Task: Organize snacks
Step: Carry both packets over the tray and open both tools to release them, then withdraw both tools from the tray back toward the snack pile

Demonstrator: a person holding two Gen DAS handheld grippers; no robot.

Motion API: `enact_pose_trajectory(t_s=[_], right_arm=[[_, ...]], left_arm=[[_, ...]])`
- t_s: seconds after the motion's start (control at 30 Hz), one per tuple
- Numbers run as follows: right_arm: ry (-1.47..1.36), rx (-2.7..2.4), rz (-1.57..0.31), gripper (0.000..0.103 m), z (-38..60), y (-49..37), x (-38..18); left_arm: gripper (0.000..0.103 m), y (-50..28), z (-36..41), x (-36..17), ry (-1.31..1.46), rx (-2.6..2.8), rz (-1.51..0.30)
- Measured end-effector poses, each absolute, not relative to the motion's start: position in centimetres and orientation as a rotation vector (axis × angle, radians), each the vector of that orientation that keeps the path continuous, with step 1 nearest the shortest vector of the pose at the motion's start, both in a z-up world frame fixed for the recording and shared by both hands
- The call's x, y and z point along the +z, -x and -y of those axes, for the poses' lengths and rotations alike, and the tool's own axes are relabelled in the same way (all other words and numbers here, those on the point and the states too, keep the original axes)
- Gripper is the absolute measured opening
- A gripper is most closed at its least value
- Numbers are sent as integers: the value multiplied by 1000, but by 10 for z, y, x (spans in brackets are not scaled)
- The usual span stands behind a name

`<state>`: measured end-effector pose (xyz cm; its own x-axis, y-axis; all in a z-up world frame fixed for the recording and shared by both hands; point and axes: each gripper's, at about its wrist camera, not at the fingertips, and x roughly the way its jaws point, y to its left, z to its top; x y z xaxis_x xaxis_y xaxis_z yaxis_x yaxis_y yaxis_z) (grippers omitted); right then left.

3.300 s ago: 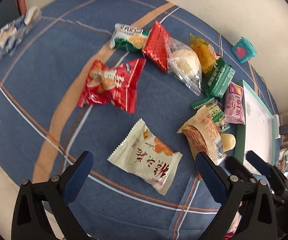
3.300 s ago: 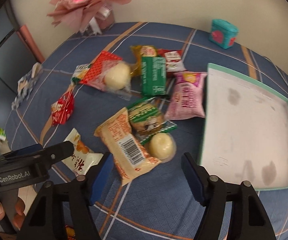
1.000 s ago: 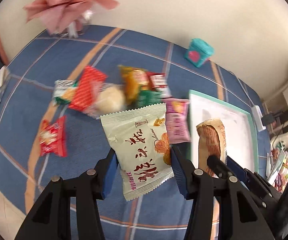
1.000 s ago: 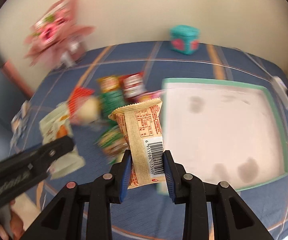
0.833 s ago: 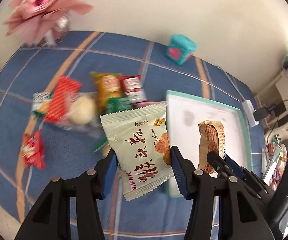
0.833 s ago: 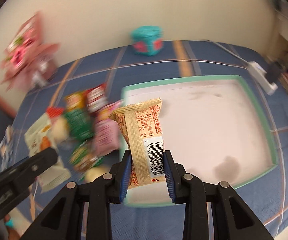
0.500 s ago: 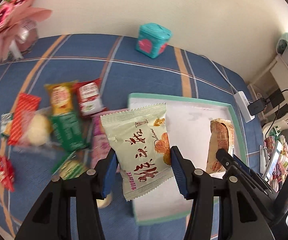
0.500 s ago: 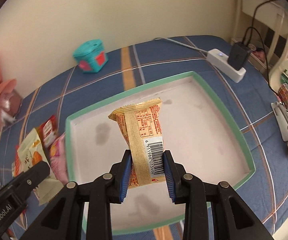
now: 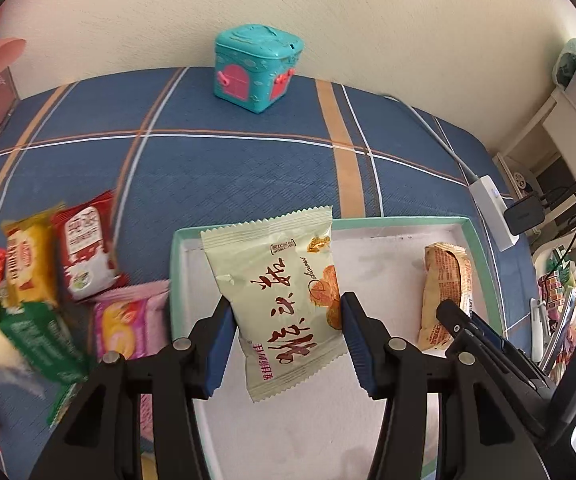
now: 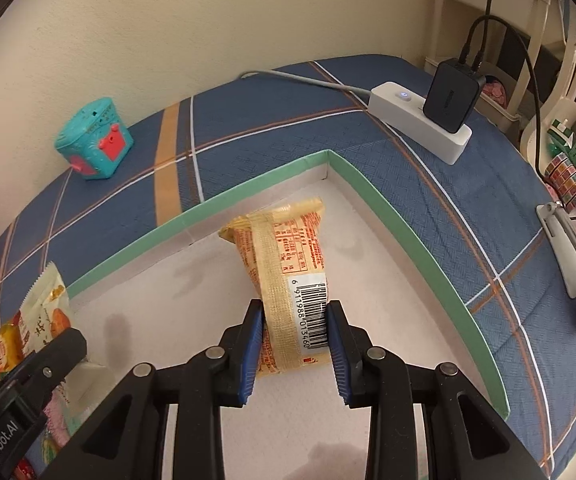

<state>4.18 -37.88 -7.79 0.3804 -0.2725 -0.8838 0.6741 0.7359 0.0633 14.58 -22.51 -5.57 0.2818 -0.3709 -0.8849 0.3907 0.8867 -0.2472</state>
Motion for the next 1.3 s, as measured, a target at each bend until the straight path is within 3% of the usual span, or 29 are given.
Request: enact_pose_trajectory(t_s=[0.3, 0.4, 0.47, 0.53, 0.6, 0.7, 0.8, 0.97, 1.03, 1.13, 1.3], right_arm=[[-442, -641, -1023, 34, 383, -49, -78], [-443, -638, -1041, 37, 383, -49, -76], [-448, -638, -1051, 51, 382, -48, -73], [-446, -630, -1055, 59, 379, -47, -70], [-432, -621, -1060, 59, 375, -46, -67], [-428, -616, -1068, 66, 370, -42, -65], [-425, -608, -1082, 74, 364, -38, -65], [-394, -594, -1086, 86, 352, -33, -60], [-391, -581, -1081, 92, 346, -30, -57], [-374, -565, -1071, 103, 336, -27, -51], [-320, -536, -1069, 103, 318, -23, -43]], left_arm=[[55, -154, 226, -63, -17, -489, -1204], [65, -154, 223, -55, -9, -492, -1197], [66, -152, 220, -47, -9, -492, -1185], [68, -151, 217, -40, -15, -479, -1184], [76, -148, 212, -36, -14, -466, -1183], [78, -145, 200, -29, -4, -458, -1170], [88, -140, 188, -22, -16, -423, -1148], [90, -135, 162, -18, -57, -355, -1112], [97, -135, 155, -18, -74, -339, -1103], [99, -132, 143, -15, -93, -325, -1075], [99, -125, 127, -9, -114, -308, -1041]])
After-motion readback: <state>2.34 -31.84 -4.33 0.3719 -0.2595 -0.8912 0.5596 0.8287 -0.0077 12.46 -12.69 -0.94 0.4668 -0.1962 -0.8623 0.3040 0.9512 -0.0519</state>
